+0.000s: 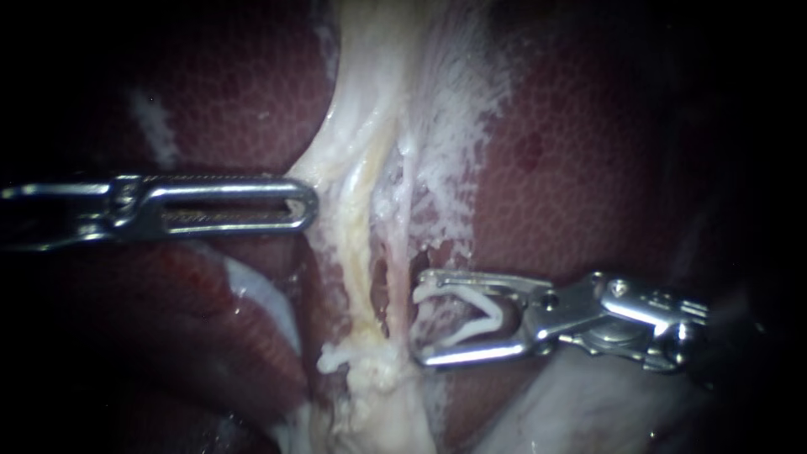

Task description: Clipping second clip left tube

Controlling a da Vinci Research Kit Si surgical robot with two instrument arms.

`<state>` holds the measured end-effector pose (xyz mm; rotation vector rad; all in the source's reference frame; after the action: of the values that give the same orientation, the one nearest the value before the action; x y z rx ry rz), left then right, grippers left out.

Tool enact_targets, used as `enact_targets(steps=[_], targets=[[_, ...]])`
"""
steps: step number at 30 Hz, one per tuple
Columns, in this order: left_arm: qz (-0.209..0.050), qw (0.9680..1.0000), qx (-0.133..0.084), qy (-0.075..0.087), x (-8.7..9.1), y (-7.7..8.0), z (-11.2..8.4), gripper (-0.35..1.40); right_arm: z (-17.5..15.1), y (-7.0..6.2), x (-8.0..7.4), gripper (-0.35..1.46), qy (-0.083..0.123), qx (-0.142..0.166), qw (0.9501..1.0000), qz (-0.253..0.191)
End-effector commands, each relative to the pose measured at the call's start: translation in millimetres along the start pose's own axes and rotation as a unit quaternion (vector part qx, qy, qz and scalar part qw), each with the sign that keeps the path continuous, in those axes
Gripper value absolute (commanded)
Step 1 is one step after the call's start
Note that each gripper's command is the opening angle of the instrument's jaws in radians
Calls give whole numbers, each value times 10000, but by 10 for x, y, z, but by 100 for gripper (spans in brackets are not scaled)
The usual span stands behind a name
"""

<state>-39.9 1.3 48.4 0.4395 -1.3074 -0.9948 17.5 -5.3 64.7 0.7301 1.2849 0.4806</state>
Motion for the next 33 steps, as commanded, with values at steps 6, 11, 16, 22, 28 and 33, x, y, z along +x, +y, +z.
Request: enact_targets(steps=[6, 11, 16, 22, 28, 33], targets=[[5, 10000, -2, 1, 2, 0, 0, -35, 20, 9, -2, 58, -27, 39, 10000, -16], [6, 10000, -3, 0, 2, -1, 0, -35, 27, 10, -4, 58, -36, 80, 10000, -32], [7, 10000, -4, 0, 2, -2, 1, -35, 33, 11, -2, 58, -53, 95, 9999, -34], [9, 10000, -5, -1, 3, -2, 1, -35, 46, 9, -3, 58, -69, 179, 9998, -28], [10, 10000, 0, 1, 3, 0, 1, -35, 58, -1, -1, 56, -120, 413, 9991, 53], [13, 10000, 2, 1, 5, 2, 2, -35, 75, -2, 4, 55, -133, 485, 9987, 63]])
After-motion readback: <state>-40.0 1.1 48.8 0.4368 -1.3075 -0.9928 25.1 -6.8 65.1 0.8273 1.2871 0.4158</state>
